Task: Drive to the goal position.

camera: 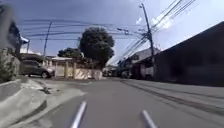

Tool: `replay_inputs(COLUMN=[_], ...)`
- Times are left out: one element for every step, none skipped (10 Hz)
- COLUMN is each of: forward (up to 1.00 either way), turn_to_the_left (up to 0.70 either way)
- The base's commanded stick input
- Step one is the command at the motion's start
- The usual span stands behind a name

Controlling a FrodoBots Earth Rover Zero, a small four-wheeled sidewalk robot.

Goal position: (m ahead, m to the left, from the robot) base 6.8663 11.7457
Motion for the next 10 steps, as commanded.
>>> replay_inputs(forward=[0.7,0.7,0.7,0.7,0.7,0.7,0.7,0.7,0.7,0.7], turn_to_the_left=[0.0,0.0,0.0,0.0,0.0,0.0,0.0,0.0,0.0,0.0])
